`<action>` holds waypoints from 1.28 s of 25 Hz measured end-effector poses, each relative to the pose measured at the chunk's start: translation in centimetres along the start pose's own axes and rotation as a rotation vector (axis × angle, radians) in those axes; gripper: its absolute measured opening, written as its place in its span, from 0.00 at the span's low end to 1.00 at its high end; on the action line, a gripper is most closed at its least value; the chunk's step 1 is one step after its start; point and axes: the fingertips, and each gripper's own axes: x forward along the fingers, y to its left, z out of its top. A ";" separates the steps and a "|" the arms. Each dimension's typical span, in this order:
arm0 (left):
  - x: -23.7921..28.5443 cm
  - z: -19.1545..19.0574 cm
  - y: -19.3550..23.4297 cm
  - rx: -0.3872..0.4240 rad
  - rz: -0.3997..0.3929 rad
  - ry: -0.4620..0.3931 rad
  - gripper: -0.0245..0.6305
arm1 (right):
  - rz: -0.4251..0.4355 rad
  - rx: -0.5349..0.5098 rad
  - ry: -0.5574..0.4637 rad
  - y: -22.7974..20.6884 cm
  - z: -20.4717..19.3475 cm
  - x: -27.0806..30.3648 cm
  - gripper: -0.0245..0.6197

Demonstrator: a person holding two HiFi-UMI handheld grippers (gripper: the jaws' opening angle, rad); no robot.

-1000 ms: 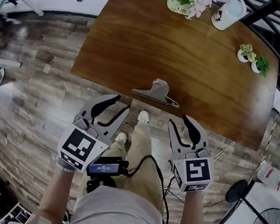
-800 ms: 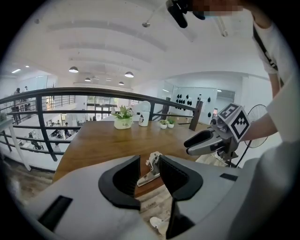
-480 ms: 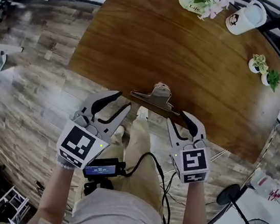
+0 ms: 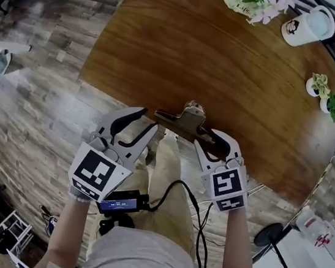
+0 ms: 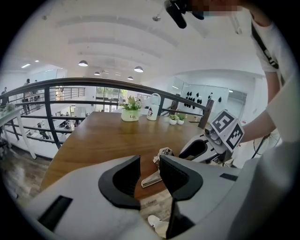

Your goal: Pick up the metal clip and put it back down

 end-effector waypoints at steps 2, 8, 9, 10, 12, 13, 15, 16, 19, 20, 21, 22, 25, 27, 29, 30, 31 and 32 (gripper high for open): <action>0.2 -0.2 0.0 -0.004 0.002 0.004 0.24 | 0.021 -0.044 0.023 0.2 -0.3 0.5 0.29; 0.5 -0.4 0.3 -0.029 0.005 0.006 0.24 | 0.065 -0.115 0.062 0.4 -0.6 1.2 0.23; 0.6 -0.4 0.3 -0.033 0.005 0.005 0.24 | 0.071 -0.117 0.064 0.4 -0.6 1.3 0.23; 0.7 -0.4 0.4 -0.036 0.004 0.007 0.24 | 0.078 -0.120 0.067 0.3 -0.6 1.3 0.23; 0.9 -0.7 0.4 -0.041 0.002 0.017 0.24 | 0.087 -0.139 0.074 0.3 -0.6 1.3 0.22; 1.0 -0.8 0.5 -0.042 0.002 0.021 0.24 | 0.086 -0.154 0.078 0.3 -0.6 1.3 0.22; 1.1 -0.9 0.5 -0.043 0.001 0.023 0.24 | 0.079 -0.181 0.082 0.3 -0.6 1.4 0.22; 1.2 -0.9 0.5 -0.043 0.001 0.023 0.24 | 0.075 -0.189 0.081 0.3 -0.5 1.4 0.22; 1.2 -1.0 0.5 -0.043 -0.002 0.025 0.24 | 0.070 -0.202 0.078 0.3 -0.3 1.4 0.22; 1.2 -1.0 0.5 -0.043 -0.003 0.026 0.24 | 0.071 -0.201 0.077 0.3 -0.4 1.4 0.22; 1.2 -1.0 0.5 -0.043 -0.003 0.027 0.24 | 0.074 -0.200 0.076 0.3 -0.4 1.3 0.21; 1.2 -1.1 0.5 -0.043 -0.003 0.028 0.24 | 0.077 -0.200 0.074 0.4 -0.4 1.3 0.21; 1.1 -1.0 0.6 -0.044 -0.003 0.019 0.24 | 0.093 -0.196 0.065 0.6 -0.3 1.3 0.19; 1.0 -1.1 0.7 -0.047 -0.002 0.022 0.24 | 0.108 -0.168 0.053 0.9 -0.3 1.3 0.16; 1.0 -1.4 0.8 -0.051 -0.003 0.029 0.24 | 0.125 -0.124 0.038 1.1 -0.4 1.3 0.14; 1.0 -1.6 0.8 -0.054 -0.004 0.031 0.24 | 0.134 -0.105 0.030 1.2 -0.4 1.3 0.14; 1.0 -1.7 0.8 -0.057 -0.005 0.033 0.24 | 0.144 -0.086 0.021 1.2 -0.3 1.2 0.13; 1.1 -1.7 0.9 -0.061 -0.006 0.035 0.24 | 0.154 -0.066 0.010 1.3 -0.2 1.2 0.12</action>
